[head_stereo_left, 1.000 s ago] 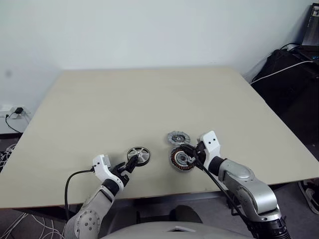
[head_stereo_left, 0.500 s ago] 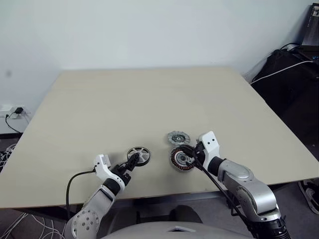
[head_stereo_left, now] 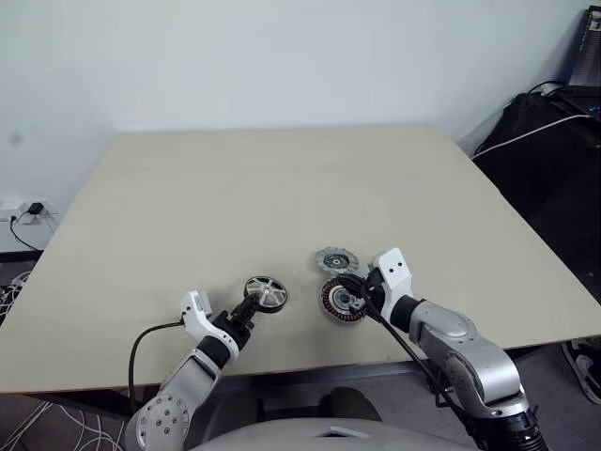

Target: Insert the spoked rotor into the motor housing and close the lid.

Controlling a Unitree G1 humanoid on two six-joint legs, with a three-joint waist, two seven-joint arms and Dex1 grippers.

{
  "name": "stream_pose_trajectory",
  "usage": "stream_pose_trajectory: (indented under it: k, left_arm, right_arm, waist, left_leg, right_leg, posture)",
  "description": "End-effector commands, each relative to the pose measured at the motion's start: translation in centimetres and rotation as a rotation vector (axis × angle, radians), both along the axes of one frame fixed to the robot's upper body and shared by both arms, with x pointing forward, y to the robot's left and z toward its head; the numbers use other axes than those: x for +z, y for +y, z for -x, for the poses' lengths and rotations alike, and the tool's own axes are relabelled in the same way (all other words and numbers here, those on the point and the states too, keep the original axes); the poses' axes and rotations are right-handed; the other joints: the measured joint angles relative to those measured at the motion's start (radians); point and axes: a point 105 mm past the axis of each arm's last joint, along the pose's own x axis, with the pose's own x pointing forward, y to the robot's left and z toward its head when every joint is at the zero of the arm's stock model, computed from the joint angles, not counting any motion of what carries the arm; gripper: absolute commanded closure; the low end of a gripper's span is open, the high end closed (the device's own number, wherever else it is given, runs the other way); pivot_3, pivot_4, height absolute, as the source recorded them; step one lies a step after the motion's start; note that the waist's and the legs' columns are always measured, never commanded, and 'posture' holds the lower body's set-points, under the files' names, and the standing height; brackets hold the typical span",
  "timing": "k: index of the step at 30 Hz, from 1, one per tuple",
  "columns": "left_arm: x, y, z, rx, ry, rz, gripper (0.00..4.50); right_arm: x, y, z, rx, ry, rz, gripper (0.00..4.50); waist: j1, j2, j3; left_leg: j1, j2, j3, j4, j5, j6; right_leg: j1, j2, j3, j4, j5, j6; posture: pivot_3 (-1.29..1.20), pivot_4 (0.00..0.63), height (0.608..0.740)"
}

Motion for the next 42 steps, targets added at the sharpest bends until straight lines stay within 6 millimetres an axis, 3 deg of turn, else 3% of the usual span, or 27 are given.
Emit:
stream_pose_trajectory:
  k: [1,4,9,14,21,26,34,42]
  left_arm:
    - [0.8,-0.5,-0.6,0.03,-0.036,0.042,2.87]
    - [1.1,0.3,-1.0,0.082,-0.052,0.053,2.87]
    - [3.6,1.7,-1.9,0.19,-0.199,0.124,2.87]
    - [5.2,1.7,-2.0,0.208,-0.277,0.205,2.87]
    - [4.8,1.5,-1.8,0.192,-0.256,0.183,2.87]
    - [3.6,2.4,-1.7,0.175,-0.222,0.007,2.87]
    - [2.7,4.3,-1.5,0.176,-0.186,-0.112,0.3]
    - [1.8,3.3,-1.8,0.105,-0.148,-0.155,0.3]
  right_arm:
    - [1.4,0.1,-0.4,0.007,-0.056,-0.004,4.5]
    - [1.3,0.0,-0.4,0.004,-0.055,-0.004,4.5]
    - [1.1,0.1,-0.2,0.004,-0.048,-0.003,4.5]
    - [1.1,0.2,-0.2,0.007,-0.046,-0.001,4.5]
    - [1.1,0.1,-0.3,0.006,-0.048,0.004,4.5]
    - [1.1,0.0,-0.2,0.004,-0.046,0.01,4.5]
    - [1.0,0.1,-0.2,0.006,-0.044,0.011,4.5]
    - [0.9,0.2,-0.2,0.007,-0.042,0.007,4.5]
  waist:
    - [0.0,0.0,0.0]
    - [0.0,0.0,0.0]
    - [0.0,0.0,0.0]
    - [0.0,0.0,0.0]
    - [0.0,-0.001,0.001]
    - [0.0,-0.001,0.001]
    - [0.0,-0.001,0.001]
    - [0.001,-0.001,0.001]
  left_leg:
    - [0.0,0.0,0.0,0.0,0.0,0.0]
    - [0.0,0.0,0.0,0.0,0.0,0.0]
    - [0.0,0.0,0.0,0.0,0.0,0.0]
    - [0.0,0.0,0.0,0.0,0.0,0.0]
    - [0.0,0.0,0.0,0.0,0.0,0.0]
    - [0.0,0.0,0.0,0.0,0.0,0.0]
    - [0.0,0.0,0.0,0.0,0.0,0.0]
    - [0.0,0.0,0.0,0.0,0.0,0.0]
  right_leg:
    - [0.0,0.0,0.0,0.0,0.0,0.0]
    - [0.0,0.0,0.0,0.0,0.0,0.0]
    - [0.0,0.0,0.0,0.0,0.0,0.0]
    - [0.0,-0.001,0.0,-0.001,0.0,0.0]
    - [0.0,0.0,0.0,-0.001,0.0,0.0]
    - [0.0,0.0,0.0,-0.001,0.0,0.0]
    - [0.0,0.0,0.0,-0.001,0.0,0.0]
    - [0.0,0.0,0.0,-0.001,0.0,0.0]
  posture:
    - [0.0,0.0,0.74]
    - [0.0,0.0,0.74]
    - [0.0,0.0,0.74]
    - [0.0,0.0,0.74]
    - [0.0,0.0,0.74]
    - [0.0,0.0,0.74]
    - [0.0,0.0,0.74]
    - [0.0,0.0,0.74]
